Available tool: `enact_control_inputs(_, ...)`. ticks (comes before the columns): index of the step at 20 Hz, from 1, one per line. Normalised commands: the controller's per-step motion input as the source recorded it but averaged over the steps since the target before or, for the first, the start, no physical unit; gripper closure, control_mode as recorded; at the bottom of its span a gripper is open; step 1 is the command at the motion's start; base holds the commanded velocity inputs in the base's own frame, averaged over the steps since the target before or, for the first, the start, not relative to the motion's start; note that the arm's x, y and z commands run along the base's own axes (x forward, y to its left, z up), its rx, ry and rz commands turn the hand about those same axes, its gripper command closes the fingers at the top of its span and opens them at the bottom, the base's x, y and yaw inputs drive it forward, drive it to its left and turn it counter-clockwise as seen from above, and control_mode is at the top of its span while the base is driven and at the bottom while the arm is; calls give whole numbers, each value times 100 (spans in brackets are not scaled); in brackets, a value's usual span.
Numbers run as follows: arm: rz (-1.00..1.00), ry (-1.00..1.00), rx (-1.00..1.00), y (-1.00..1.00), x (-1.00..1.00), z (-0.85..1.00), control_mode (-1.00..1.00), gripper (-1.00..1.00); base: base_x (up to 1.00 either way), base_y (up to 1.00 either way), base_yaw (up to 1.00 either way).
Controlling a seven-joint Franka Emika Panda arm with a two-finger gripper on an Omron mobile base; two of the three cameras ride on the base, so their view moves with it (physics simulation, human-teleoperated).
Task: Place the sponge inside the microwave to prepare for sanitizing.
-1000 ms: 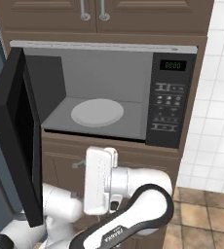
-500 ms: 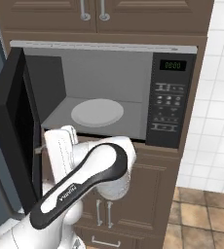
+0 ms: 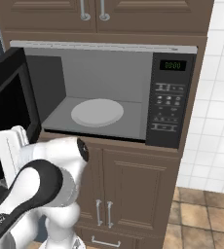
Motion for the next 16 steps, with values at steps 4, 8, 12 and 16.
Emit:
enact_control_inputs(4, -48, -1, 0, 95, -66, 0, -100, -100, 0, 0, 0)
enact_control_inputs(8, -55, 0, 0, 83, -47, 0, -100, -100, 0, 0, 0)
enact_control_inputs(12, -54, -1, 0, 90, -35, -3, -100, -100, 0, 0, 0)
enact_control_inputs(16, -51, -4, 0, 87, -39, -16, -100, -100, 0, 0, 0)
